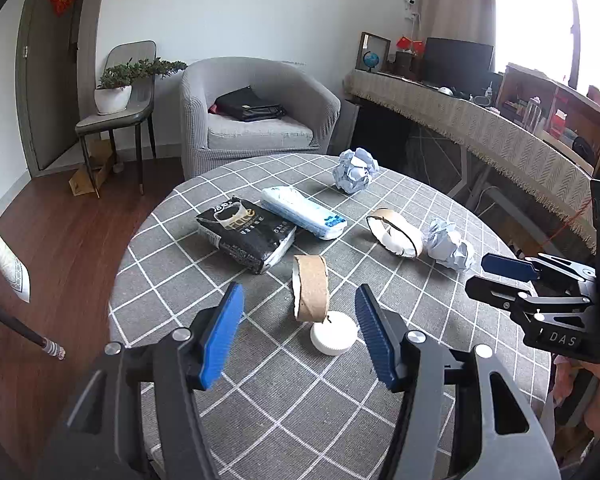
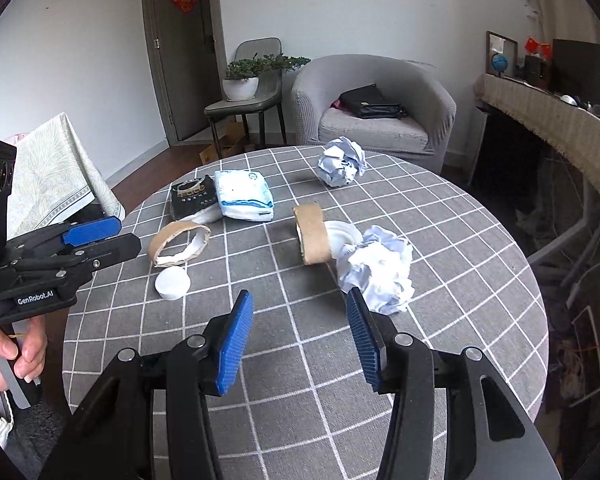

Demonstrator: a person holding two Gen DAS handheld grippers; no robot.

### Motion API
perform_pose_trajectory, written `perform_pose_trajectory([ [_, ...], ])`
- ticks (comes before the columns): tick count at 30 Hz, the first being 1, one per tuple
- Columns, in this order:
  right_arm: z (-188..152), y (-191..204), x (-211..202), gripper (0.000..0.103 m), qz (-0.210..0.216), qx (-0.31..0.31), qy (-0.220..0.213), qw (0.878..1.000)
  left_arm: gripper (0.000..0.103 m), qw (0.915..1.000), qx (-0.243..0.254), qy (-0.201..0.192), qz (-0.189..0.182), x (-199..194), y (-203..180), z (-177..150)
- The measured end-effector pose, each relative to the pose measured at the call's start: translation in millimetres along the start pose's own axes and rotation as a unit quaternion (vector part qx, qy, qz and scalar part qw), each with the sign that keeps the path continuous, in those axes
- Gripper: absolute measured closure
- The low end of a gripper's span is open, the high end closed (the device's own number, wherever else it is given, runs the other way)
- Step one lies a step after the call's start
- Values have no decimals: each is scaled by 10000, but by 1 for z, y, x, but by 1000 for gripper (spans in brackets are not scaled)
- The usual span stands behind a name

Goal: Collect trash
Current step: 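Reach the left tool to the brown tape roll and grasp it, then lift the tape roll with the left tool while the right tool grasps crumpled paper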

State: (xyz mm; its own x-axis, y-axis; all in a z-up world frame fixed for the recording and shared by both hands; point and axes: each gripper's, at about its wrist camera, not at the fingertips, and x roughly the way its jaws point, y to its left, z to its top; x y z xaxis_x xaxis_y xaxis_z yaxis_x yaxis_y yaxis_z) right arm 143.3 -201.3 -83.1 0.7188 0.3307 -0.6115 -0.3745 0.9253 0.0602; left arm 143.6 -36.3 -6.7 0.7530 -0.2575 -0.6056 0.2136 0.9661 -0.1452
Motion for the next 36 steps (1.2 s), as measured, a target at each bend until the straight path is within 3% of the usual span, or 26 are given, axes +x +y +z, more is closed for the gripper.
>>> perform_pose_trajectory([
  [11,-1,-24,3,53,30,227,51,9997,68,9995,5,301,71,27,-8,2],
  [15,-1,-29,6,43,-2,254,74,9996,83,9993,-45,354,73,32,-5,2],
  [21,1,-35,15,34,-44,321,147,9994,83,9993,-185,312,-50,33,-1,5],
  [36,19,-49,34,34,-32,617,396,9973,83,9989,-204,345,-260,27,9,4],
])
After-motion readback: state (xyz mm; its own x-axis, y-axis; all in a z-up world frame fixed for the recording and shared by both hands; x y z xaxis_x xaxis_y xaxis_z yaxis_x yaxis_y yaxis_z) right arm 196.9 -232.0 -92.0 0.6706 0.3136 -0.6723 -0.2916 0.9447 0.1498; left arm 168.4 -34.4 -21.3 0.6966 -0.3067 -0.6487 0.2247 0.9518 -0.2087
